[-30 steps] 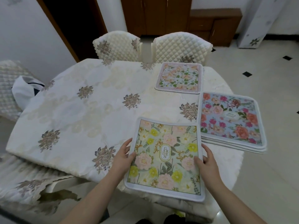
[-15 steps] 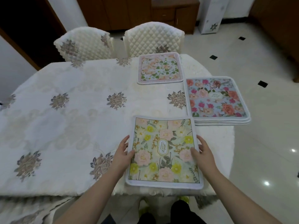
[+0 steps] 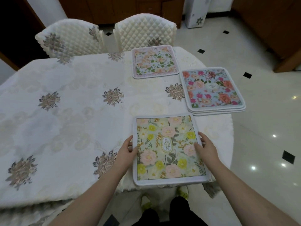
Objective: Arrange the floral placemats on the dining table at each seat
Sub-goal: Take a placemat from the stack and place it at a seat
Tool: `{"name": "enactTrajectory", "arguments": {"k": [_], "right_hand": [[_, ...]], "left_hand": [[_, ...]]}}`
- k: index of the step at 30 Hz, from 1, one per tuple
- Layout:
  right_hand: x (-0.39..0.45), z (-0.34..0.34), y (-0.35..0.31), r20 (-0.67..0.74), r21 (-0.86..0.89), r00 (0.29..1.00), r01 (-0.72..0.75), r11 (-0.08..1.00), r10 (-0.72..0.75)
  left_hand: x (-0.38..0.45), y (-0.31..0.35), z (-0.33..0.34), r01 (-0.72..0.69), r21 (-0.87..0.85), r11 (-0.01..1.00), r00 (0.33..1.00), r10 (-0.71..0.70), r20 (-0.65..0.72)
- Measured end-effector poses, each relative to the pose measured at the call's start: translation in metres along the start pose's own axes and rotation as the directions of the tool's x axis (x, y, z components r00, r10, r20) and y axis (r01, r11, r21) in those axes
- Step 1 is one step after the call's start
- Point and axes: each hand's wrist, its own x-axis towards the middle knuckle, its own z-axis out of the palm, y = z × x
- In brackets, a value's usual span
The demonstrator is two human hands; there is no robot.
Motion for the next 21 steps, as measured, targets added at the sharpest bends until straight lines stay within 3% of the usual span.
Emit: {"name": "enactTrajectory", "arguments": {"k": [11,21], "right_hand": [[0.013,-0.006,0.009,0.003,-0.227,0.998,0.064,0.972,-0.065],[0.011,-0.014,0.008,0.012,-0.263,0.996,0.09,0.96,-0.09]], "left_hand": [[-0.001,-0.002,0.003,-0.037,0.135,0.99,0.993,0.052,-0.11],[-0.002,-0.001,0.006,-0.055,0.119,0.991,0.987,0.072,-0.142]]}}
